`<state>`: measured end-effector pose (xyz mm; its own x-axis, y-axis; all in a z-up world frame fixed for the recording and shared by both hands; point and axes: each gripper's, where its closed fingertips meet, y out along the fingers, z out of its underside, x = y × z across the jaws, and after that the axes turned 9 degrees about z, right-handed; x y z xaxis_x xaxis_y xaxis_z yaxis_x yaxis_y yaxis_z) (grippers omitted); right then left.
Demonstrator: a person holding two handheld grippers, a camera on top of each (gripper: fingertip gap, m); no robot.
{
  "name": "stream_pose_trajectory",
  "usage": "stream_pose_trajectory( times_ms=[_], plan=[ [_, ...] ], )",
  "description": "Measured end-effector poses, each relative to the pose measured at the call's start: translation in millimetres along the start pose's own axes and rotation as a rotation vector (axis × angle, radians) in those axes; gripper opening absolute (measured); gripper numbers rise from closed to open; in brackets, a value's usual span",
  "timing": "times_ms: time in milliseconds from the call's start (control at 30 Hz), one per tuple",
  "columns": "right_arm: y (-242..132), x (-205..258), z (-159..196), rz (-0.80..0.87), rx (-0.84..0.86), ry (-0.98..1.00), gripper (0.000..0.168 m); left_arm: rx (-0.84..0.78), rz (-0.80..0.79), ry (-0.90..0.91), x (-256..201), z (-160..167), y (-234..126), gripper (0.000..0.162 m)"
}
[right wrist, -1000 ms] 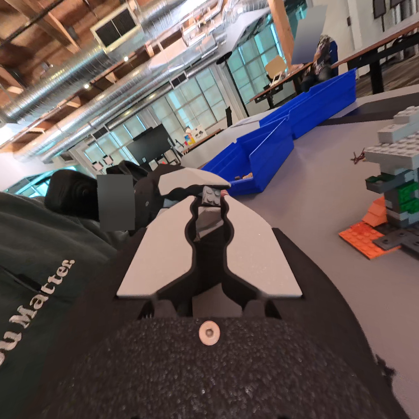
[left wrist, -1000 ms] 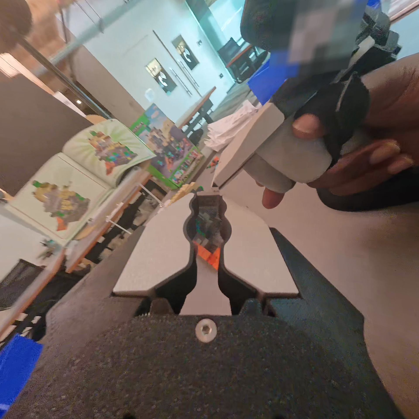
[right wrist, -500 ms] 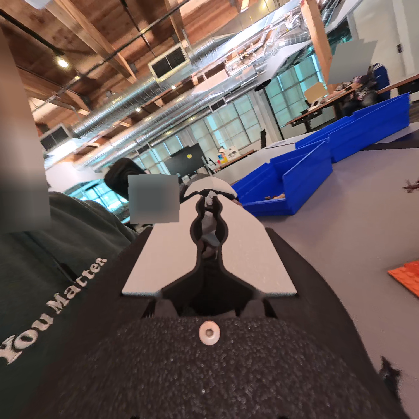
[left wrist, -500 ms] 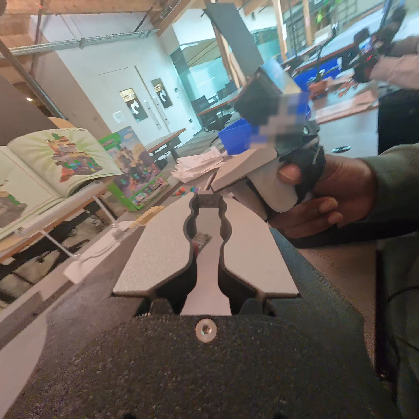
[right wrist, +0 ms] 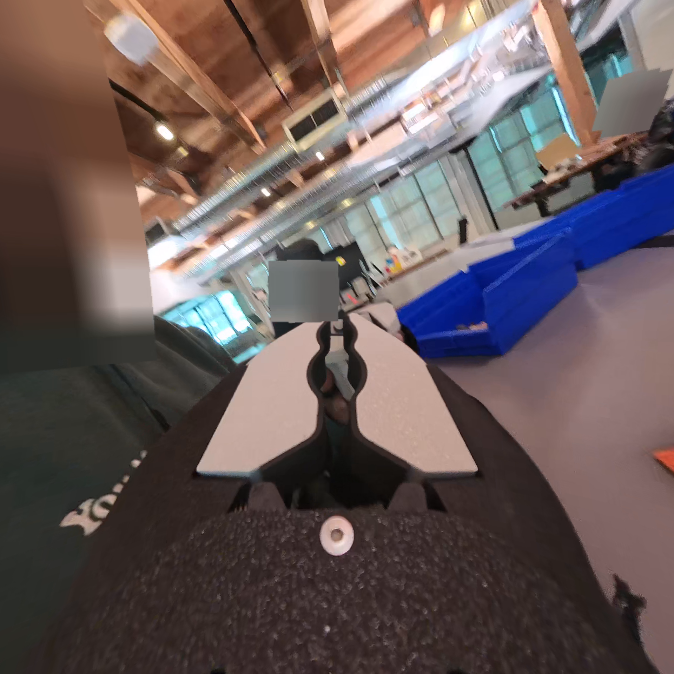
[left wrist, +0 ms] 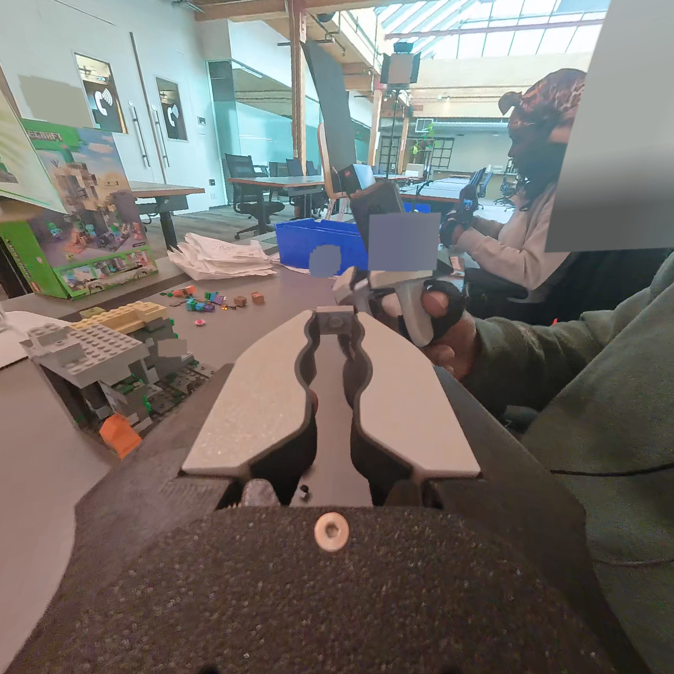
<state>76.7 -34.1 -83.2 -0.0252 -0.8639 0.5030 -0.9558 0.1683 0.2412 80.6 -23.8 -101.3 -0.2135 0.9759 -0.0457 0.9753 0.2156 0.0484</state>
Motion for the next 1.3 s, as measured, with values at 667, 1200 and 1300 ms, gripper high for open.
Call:
stream_pose_trajectory(
  times_ms=[667,1200,1300],
  plan=[
    [-19,-96,74,0.332,0.665,-0.541,0.039,0.434,-0.217,0.117,49,80,-36,0.017],
    [32,-38,43,0.081,0.341,-0.037,0.050,0.364,-0.399,0.647,46,42,-27,0.017],
    [39,-30,33,0.050,0.249,0.071,0.049,0.334,-0.490,0.777,46,29,-31,0.016]
  ],
)
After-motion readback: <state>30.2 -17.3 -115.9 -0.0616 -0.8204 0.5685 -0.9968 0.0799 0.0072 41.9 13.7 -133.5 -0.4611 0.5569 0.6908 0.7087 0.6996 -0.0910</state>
